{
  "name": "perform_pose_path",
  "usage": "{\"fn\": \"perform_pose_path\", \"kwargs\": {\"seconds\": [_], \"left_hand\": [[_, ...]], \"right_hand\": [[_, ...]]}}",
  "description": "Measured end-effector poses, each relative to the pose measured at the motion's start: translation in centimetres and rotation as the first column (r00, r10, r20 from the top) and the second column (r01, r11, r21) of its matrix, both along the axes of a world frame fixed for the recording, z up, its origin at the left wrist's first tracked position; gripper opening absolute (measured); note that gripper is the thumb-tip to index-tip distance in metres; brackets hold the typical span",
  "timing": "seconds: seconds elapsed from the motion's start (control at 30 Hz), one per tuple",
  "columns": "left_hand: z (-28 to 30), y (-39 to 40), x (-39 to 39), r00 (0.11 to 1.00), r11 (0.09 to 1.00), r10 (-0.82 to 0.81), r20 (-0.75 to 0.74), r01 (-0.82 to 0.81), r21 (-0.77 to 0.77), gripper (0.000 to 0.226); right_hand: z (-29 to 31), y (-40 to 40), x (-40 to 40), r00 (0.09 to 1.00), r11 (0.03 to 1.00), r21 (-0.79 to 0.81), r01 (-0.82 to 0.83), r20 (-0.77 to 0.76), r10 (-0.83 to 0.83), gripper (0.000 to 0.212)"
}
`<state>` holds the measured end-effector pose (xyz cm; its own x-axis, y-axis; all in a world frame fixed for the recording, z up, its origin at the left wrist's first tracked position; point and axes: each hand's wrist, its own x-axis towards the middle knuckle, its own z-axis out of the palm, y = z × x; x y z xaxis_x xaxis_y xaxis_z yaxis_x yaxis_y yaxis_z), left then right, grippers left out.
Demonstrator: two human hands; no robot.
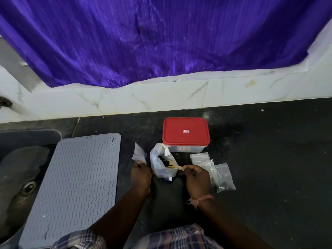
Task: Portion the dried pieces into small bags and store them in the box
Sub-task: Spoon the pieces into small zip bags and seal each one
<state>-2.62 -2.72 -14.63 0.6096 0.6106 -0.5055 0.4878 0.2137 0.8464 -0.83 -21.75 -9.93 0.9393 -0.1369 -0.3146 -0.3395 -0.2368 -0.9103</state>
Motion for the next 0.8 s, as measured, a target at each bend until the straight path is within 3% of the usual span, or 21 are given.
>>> {"fn": "perform_pose_path", "kwargs": {"seconds": [0.13, 0.27, 0.37, 0.53, 0.7, 0.8], "left_hand": [[0.3, 0.3, 0.0, 0.992, 0.992, 0.120, -0.026, -0.119, 0.027, 0.029], [0.4, 0.1, -0.1, 0.992, 0.993, 0.113, -0.061, -0.111, 0.045, 0.036], [0.9, 0.3, -0.4, 0.989, 0.987, 0.093, -0.119, -0.076, 0.142, 0.039], [5.3, 0.0, -1.2, 0.984, 0.906, -0.060, -0.170, 0.126, 0.404, 0.022], [7.2, 0.1, -1.0, 0.953, 0.833, -0.219, -0.209, 0.294, 0.469, 0.016], [7.9, -0.4, -1.2, 0.913, 0.714, -0.302, -0.276, 0.408, 0.569, 0.019]], "right_hand": [[0.0, -0.1, 0.0, 0.986, 0.986, -0.160, -0.054, 0.148, 0.078, 0.012], [-0.1, 0.1, 0.7, 0.999, 0.999, -0.021, -0.041, -0.023, 0.040, 0.014], [-0.2, 0.0, 0.7, 0.994, 0.997, 0.075, 0.001, -0.109, 0.008, 0.014], [1.1, -0.2, 0.6, 0.997, 0.987, 0.159, 0.030, -0.072, -0.019, 0.015], [3.2, 1.1, 0.7, 0.999, 0.975, 0.217, -0.048, 0.012, 0.046, 0.013], [3.8, 2.0, 0.6, 0.996, 0.982, 0.171, -0.080, 0.060, 0.071, 0.013]]}}
